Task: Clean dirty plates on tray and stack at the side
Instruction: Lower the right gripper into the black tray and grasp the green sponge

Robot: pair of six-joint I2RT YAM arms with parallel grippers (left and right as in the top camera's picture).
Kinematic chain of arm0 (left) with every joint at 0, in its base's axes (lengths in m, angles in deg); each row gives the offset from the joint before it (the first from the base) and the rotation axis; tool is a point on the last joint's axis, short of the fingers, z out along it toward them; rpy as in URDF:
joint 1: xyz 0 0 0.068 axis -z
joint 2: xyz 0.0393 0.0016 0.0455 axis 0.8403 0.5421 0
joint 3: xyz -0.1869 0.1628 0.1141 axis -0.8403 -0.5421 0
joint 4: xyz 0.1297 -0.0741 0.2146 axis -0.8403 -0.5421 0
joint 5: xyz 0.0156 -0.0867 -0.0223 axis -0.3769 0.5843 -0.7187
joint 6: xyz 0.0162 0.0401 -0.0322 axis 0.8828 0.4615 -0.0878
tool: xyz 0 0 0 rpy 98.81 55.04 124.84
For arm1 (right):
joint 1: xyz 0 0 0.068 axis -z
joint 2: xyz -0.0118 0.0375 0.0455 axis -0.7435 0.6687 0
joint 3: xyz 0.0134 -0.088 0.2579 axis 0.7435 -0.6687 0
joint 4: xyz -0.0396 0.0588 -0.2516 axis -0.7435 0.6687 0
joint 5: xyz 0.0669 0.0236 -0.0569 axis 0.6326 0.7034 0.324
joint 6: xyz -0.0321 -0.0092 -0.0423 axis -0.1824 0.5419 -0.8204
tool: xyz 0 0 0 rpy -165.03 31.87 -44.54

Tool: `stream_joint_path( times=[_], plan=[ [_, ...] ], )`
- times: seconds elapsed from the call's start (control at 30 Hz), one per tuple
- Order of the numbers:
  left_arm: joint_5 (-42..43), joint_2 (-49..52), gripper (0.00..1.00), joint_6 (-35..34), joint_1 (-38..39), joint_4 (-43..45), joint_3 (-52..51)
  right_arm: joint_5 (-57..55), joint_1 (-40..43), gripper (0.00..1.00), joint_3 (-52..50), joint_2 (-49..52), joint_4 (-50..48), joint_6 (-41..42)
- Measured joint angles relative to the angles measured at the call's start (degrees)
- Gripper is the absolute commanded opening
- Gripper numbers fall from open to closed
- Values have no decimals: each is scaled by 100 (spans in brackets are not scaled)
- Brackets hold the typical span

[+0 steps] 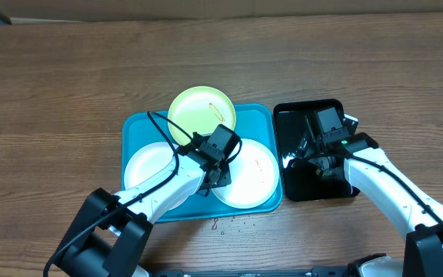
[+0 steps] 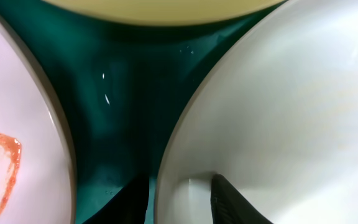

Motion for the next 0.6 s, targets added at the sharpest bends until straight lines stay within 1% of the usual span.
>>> stream_joint_path(
  times=[0.03,0.1,0.13,0.2,0.3,0.33,0.37,0.4,0.47,0.53,0.6],
  plan=[
    [0,0,22,-2,0,35,-42,2,2,79,0,0,66,-2],
    [0,-2,15,2,0,118,-70,-35,0,55,0,0,116,24],
    [-22,-2,13,-4,0,146,-70,-55,0,52,0,0,125,17],
    [-39,-2,12,-22,-4,173,-76,-59,0,54,0,0,157,26],
    [-42,-2,9,-24,-4,190,-76,-37,0,68,0,0,319,42],
    [-44,-9,9,-22,-4,190,-76,-35,0,74,0,0,402,39],
    [-44,-15,9,-22,-4,188,-76,-24,0,83,0,0,472,42],
    [-44,-17,10,-22,-4,188,-76,-13,0,86,-9,0,503,37],
    [-42,-17,11,-24,-4,190,-76,-33,0,89,-31,0,444,11],
    [-44,-17,12,-22,-4,190,-79,-68,0,89,-87,0,297,15],
    [-42,-17,13,-22,-4,192,-81,-92,0,87,-181,0,133,20]
  ],
)
